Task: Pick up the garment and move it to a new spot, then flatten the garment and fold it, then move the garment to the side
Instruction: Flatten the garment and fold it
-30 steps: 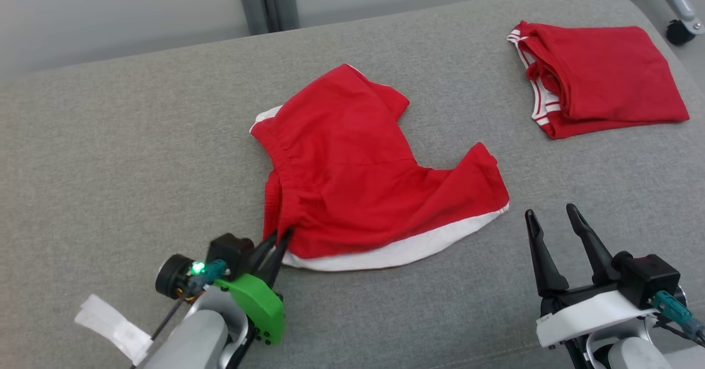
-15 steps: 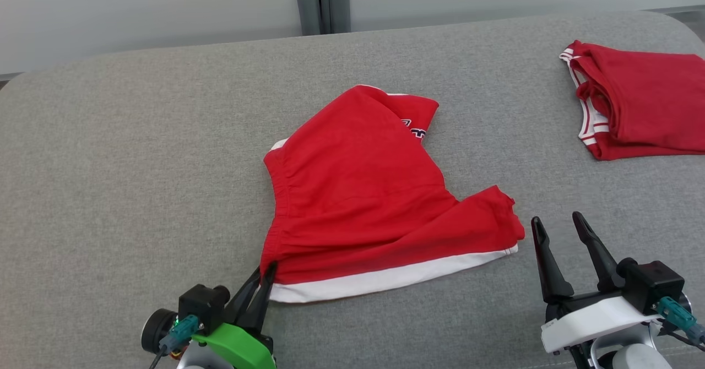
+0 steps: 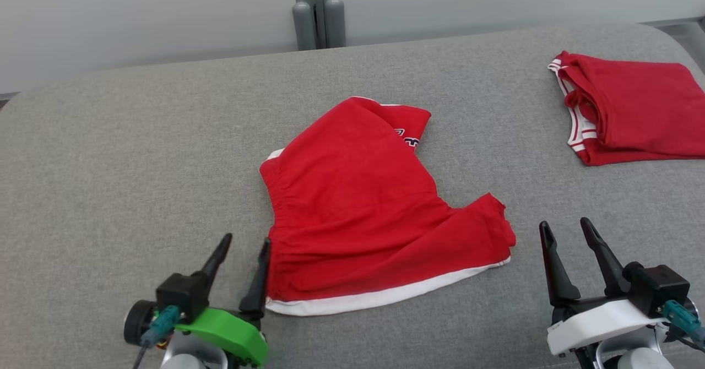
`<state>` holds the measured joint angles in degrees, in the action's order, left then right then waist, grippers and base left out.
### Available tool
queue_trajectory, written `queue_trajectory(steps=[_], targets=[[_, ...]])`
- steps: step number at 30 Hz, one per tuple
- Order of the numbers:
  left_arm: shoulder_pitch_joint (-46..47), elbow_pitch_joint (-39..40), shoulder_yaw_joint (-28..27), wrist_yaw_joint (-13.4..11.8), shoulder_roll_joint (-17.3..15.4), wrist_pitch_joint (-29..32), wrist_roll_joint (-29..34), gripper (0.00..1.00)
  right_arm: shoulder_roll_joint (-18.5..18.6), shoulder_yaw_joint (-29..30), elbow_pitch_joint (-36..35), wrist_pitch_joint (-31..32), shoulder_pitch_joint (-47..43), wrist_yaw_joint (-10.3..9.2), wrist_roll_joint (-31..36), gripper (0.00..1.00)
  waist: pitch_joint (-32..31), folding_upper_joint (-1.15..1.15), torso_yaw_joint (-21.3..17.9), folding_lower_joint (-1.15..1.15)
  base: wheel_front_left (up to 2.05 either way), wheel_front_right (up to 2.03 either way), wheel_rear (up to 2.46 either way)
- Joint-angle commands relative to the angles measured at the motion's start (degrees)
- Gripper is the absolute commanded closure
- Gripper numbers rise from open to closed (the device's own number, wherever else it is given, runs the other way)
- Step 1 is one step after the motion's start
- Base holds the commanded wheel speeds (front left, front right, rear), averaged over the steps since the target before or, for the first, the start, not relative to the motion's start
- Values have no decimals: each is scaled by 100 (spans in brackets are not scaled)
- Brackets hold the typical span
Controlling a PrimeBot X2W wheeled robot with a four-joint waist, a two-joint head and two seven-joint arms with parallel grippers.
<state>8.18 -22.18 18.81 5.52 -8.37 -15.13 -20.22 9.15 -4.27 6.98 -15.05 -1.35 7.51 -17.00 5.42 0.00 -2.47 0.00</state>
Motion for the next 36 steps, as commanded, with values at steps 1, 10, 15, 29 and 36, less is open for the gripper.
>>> queue_trajectory(steps=[1, 10, 15, 29, 36], targets=[[-130, 121, -164, -36, -1, 4, 103, 0, -18, 32, -33, -15, -63, -5, 31, 0, -45, 0, 51, 0, 0, 0, 0], [-570, 920, -1254, -54, 117, 4, 495, 0, -35, 85, -123, -15, -153, -5, 103, 0, -268, 0, 237, 0, 0, 0, 0], [-852, 1096, -1550, 4, 142, 4, 651, 0, 25, 41, -163, -15, -225, -5, 198, 0, -416, 0, 270, 0, 0, 0, 0], [-1216, 1234, -1857, 100, 311, 4, 870, 0, -45, 23, -365, -15, -472, -5, 323, 0, -598, 0, 323, 0, 0, 0, 0], [-1225, 1196, -1918, 133, 351, 4, 933, 0, -43, 0, -377, -15, -481, -5, 364, 0, -597, 0, 311, 0, 0, 0, 0]])
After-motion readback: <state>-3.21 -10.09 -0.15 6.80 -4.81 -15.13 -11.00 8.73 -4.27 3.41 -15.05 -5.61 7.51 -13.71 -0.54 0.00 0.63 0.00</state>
